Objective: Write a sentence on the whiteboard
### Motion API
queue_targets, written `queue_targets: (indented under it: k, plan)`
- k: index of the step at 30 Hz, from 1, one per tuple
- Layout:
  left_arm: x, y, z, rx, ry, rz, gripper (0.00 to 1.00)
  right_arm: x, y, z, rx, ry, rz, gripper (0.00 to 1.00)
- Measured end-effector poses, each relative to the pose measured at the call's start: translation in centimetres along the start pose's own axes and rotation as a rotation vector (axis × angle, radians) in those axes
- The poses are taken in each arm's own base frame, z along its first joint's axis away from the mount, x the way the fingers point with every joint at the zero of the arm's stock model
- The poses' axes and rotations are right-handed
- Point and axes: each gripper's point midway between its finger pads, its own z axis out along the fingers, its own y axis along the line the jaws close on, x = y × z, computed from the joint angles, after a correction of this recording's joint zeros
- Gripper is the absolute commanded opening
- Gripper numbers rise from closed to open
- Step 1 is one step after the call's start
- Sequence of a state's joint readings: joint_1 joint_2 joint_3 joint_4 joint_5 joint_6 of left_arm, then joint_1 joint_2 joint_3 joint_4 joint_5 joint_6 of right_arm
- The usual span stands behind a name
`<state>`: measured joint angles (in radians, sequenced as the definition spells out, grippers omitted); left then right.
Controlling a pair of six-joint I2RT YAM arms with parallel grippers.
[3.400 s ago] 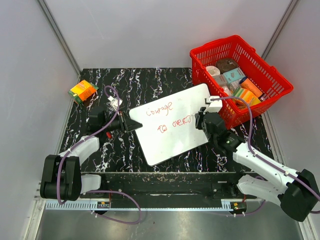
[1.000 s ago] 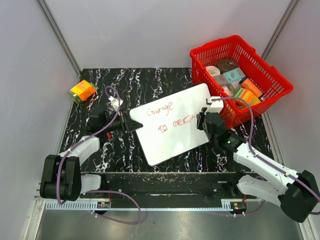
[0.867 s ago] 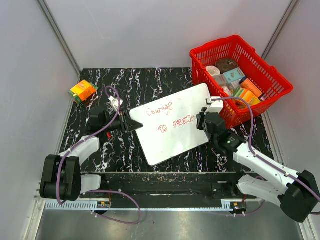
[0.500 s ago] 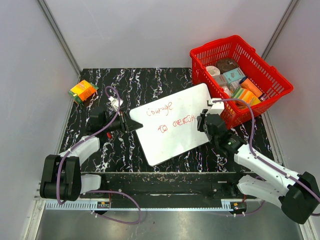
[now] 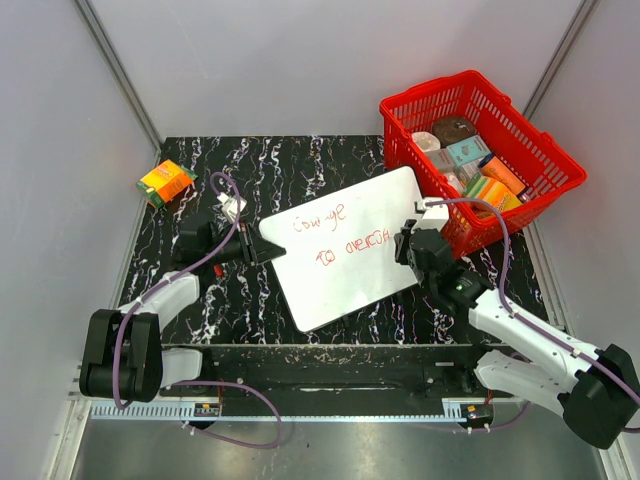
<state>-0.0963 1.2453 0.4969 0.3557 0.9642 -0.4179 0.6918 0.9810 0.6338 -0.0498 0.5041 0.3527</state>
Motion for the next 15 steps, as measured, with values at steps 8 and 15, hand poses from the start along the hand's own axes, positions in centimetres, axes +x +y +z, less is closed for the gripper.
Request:
queue_targets:
  k: [8, 15]
  plan:
    - [0.0, 0.0, 0.0, -0.001, 0.0, 0.001, 0.0, -0.4, 0.2, 0.2, 0.002, -0.004, -0.01, 0.0]
    - [0.0, 0.0, 0.1, -0.002, 0.0, 0.005, 0.0, -1.0, 0.4, 0.5, 0.007, -0.01, -0.017, 0.0]
